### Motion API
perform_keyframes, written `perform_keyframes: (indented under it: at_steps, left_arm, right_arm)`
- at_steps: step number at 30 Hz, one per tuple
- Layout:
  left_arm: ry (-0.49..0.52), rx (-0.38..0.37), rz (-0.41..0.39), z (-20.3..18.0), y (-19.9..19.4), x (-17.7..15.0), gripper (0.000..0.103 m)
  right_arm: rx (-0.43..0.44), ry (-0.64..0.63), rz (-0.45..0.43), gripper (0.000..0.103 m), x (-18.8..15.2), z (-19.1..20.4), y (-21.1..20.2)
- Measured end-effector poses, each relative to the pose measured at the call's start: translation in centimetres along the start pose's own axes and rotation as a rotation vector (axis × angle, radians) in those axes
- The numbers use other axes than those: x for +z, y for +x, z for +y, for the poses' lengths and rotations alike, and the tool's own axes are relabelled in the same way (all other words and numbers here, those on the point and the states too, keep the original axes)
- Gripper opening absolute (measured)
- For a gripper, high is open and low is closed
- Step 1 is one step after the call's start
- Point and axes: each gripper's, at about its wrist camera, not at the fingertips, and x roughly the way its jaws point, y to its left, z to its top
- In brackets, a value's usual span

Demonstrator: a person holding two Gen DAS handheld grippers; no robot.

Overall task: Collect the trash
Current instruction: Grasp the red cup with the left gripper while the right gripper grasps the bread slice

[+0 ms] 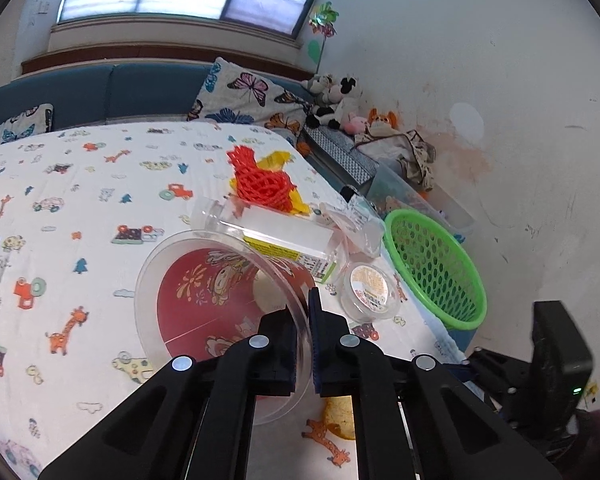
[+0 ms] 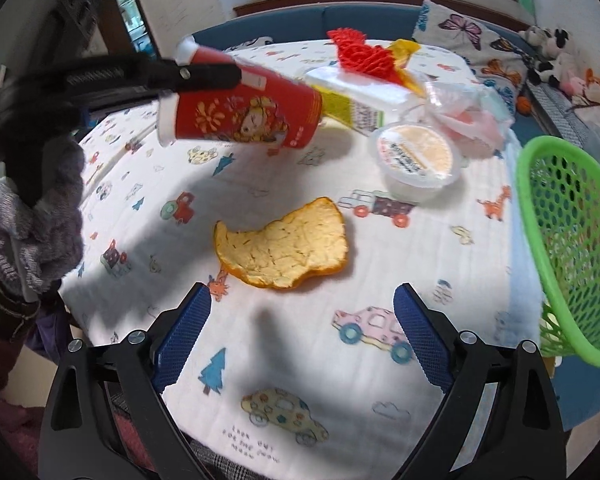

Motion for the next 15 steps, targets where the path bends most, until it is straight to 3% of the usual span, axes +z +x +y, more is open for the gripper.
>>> perform_keyframes:
  at_steps: [15]
  left_arm:
    - [-0.024,0.008,-0.041,1.5,-2.5,0.0,0.006]
  right_arm:
    - [-0.017,-0.088,0.037,0.091,1.6,0.7,3.6]
